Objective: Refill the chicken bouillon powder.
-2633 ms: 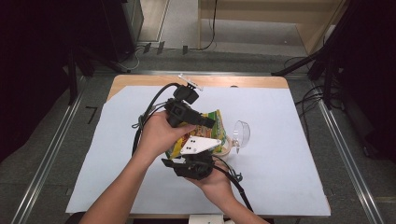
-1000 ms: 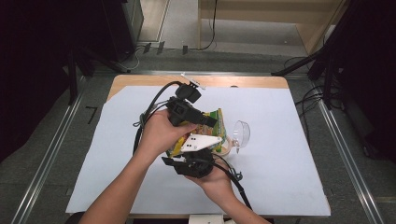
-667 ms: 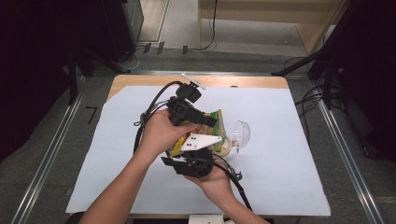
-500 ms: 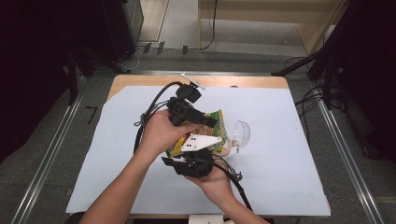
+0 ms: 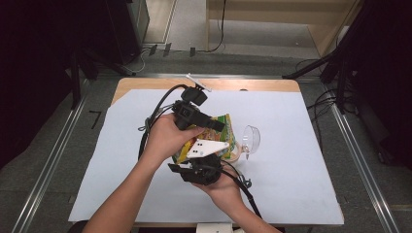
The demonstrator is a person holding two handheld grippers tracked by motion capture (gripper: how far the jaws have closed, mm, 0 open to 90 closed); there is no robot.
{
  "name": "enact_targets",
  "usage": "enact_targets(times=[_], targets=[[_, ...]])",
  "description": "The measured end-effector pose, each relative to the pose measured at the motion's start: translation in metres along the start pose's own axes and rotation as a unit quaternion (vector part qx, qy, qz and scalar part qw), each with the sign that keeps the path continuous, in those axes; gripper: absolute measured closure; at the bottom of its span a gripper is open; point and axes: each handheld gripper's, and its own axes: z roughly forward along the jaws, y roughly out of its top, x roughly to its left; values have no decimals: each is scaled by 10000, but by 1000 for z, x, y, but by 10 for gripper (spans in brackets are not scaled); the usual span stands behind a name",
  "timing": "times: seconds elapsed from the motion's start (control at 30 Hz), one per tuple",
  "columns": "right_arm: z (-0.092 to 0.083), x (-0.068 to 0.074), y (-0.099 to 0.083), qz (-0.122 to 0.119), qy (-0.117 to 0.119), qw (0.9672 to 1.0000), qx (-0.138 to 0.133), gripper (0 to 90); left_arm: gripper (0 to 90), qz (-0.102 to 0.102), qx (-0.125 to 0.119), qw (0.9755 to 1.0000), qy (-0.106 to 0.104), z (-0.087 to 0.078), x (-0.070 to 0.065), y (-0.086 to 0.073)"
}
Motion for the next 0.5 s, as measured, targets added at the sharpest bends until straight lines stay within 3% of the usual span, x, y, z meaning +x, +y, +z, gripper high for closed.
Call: enact_targets(times=[0.2,0.5], targets=[[1,5,-1,77,41,9999,-80,705,742,102,58,9999,92,-1,-7,0],[1,2,-3,-4,14,9999,-161,727,747,141,11,9998,151,-2,-12,-1]])
